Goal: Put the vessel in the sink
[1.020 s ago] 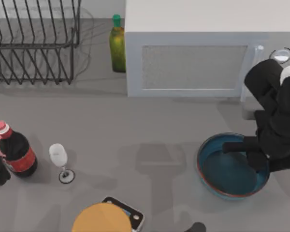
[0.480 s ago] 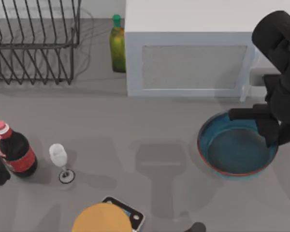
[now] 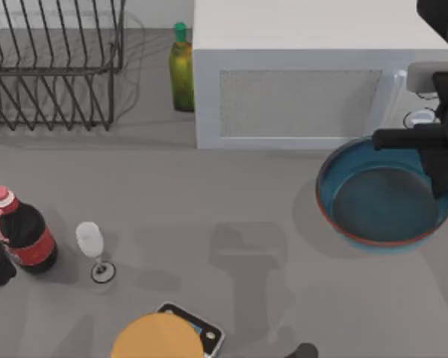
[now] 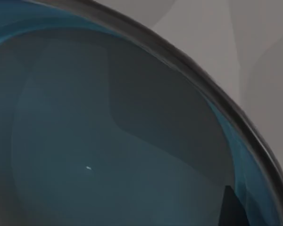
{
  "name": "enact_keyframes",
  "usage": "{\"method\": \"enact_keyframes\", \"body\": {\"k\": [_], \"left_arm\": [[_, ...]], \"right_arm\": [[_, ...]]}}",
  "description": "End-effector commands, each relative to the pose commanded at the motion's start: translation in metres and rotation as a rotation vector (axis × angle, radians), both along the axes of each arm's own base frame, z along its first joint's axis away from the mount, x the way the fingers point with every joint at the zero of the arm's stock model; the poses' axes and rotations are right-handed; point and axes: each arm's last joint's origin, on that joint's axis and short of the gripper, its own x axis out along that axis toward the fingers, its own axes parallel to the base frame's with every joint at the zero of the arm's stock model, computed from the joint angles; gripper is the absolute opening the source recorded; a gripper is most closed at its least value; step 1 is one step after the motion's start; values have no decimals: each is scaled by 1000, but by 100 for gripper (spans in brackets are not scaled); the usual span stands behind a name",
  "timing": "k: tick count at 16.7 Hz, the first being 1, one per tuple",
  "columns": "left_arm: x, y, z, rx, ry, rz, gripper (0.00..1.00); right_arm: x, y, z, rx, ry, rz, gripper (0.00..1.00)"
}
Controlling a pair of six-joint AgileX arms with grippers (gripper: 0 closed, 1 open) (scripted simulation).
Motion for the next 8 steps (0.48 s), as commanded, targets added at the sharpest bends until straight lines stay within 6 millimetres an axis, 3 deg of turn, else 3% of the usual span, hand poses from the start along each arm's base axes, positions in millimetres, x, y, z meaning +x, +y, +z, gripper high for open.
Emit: {"method": "enact_keyframes", "body": {"k": [4,8], "left_arm": [[0,0,0,0,0,0,100],[0,0,0,0,0,0,100]], "right_arm": [[1,-1,-3,2,1,-4,0],[16,-40,-27,35,-39,-101,0]]}}
